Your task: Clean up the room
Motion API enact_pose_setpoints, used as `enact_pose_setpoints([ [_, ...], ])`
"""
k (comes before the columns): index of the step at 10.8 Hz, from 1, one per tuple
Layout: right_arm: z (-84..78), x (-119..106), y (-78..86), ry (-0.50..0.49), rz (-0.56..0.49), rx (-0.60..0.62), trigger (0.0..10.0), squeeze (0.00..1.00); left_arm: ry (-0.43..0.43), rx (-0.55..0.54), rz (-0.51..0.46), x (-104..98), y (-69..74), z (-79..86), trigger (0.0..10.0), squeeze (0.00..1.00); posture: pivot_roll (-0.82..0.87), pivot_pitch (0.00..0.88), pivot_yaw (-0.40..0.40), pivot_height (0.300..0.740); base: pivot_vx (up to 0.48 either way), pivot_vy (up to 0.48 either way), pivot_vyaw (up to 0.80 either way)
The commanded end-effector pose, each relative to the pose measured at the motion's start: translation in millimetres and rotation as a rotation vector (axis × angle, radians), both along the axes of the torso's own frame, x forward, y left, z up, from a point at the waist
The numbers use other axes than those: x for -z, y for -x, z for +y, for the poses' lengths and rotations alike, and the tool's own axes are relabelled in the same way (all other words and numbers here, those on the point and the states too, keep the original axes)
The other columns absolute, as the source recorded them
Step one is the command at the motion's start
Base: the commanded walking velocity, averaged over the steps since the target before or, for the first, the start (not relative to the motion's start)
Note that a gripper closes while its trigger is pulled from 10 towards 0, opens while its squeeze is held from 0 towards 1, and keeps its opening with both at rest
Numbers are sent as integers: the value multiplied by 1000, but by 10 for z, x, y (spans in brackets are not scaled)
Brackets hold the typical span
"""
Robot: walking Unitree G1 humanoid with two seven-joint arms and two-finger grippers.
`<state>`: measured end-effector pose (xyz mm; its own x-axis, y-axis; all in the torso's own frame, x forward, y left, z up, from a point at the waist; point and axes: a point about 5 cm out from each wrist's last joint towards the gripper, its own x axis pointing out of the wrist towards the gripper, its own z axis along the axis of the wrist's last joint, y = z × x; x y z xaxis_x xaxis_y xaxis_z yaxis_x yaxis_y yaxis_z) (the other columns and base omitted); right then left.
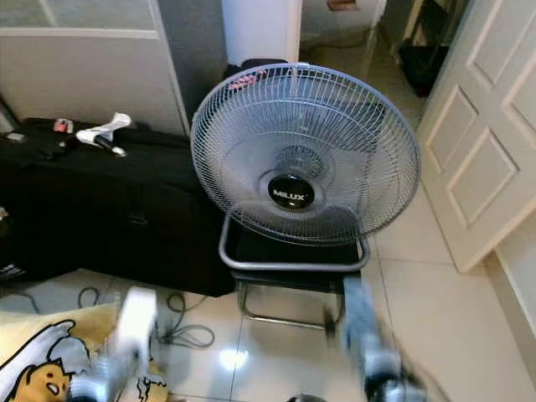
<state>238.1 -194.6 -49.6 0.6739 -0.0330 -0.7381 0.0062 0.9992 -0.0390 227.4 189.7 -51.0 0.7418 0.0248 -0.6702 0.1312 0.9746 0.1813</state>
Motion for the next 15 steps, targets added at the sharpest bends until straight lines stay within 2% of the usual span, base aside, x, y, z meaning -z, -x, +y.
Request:
enact_pose_setpoints([
  [1, 175, 110, 197, -62, -2, -135, 10000, 1000, -8, 22, -31, -43, -12, 55, 10000, 63, 6, 0, 46, 740, 0, 0, 800],
  [2, 206, 124, 235, -77, -9, -156, 10000, 1000, -5, 23, -47, -67, -36, 63, 10000, 59, 5, 0, 51, 740, 0, 0, 800],
  [3, 350, 24, 256, -168, -92, -324, 10000, 1000, 8, 46, -183, -315, -188, 107, 10000, 20, 5, 0, 67, 740, 0, 0, 800],
  [4, 379, -51, 264, -182, -153, -370, 10000, 1000, 24, 88, -221, -453, -183, 106, 10000, 0, 5, 0, 84, 740, 0, 0, 800],
  [5, 354, -178, 231, -157, -244, -357, 10000, 1000, 35, 120, -242, -548, -142, 97, 10000, 0, 2, 0, 94, 740, 0, 0, 800],
  [6, 333, -332, 193, -158, -327, -318, 10000, 1000, 45, 105, -252, -626, -128, 108, 10000, 0, -5, 0, 99, 740, 0, 0, 800],
  [7, 317, -565, 160, -152, -441, -265, 10000, 1000, 58, 41, -327, -818, -155, 119, 10000, 0, -6, 0, 95, 740, 0, 0, 800],
  [8, 325, -740, 148, -151, -498, -231, 10000, 1000, 86, -46, -375, -977, -176, 115, 10000, 0, 0, 0, 85, 740, 0, 0, 800],
  [9, 371, -827, 154, -141, -510, -229, 10000, 1000, 120, -60, -421, -1077, -159, 70, 10000, 0, 0, 0, 67, 740, 0, 0, 800],
  [10, 373, -920, 157, -126, -524, -182, 10000, 1000, 114, -37, -414, -1089, -95, -32, 10000, 0, 5, 0, 50, 740, 0, 0, 800],
  [11, 329, -992, 160, -112, -532, -125, 10000, 1000, 129, -63, -403, -1118, -54, -84, 10000, 0, 11, 0, 40, 740, 0, 0, 800],
  [12, 327, -1053, 162, -132, -537, -88, 10000, 1000, 160, -68, -415, -1209, -49, -100, 10000, 0, 21, 0, 26, 740, 0, 0, 800],
  [14, 303, -1094, 212, -141, -525, -37, 10000, 1000, 172, 3, -422, -1311, -11, -167, 10000, 0, 18, 0, 23, 740, 0, 0, 800],
  [15, 315, -1098, 254, -150, -510, -38, 10000, 1000, 158, -18, -421, -1329, 7, -137, 10000, 0, 18, 0, 17, 740, 0, 0, 800],
])
